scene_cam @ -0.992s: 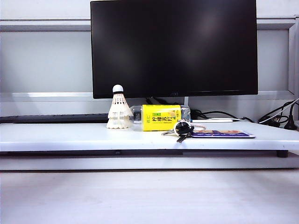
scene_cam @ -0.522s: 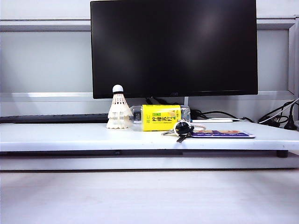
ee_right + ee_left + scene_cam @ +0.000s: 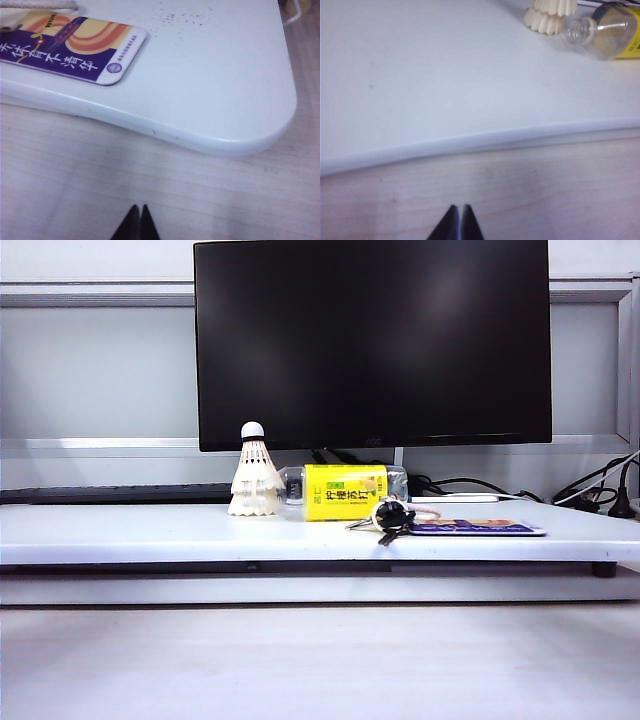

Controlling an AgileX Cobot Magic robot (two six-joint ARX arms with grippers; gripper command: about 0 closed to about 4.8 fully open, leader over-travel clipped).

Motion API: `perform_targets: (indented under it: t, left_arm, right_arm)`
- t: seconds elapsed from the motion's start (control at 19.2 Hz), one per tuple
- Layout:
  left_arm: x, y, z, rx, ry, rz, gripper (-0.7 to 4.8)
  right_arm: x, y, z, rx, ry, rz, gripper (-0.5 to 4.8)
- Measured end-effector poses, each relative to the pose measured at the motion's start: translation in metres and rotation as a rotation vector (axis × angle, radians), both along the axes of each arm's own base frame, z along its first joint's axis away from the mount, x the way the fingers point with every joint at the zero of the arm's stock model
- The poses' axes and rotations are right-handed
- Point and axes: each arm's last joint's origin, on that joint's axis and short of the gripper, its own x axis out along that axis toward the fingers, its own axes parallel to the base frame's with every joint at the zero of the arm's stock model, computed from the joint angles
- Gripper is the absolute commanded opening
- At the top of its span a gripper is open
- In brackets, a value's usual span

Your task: Stack the badminton balls on the table vertically.

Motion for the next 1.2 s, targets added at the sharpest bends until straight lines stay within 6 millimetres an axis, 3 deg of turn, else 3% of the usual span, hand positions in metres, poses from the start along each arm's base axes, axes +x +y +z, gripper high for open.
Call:
perform_targets:
  t: [1.2]
  left_arm:
    - [-0.0005, -0.0014, -0.0006, -0.061, 0.027, -0.009, 0.25]
  right_arm:
    - [0.0, -0.0001, 0.0001, 0.001, -0.002, 0.0, 0.0]
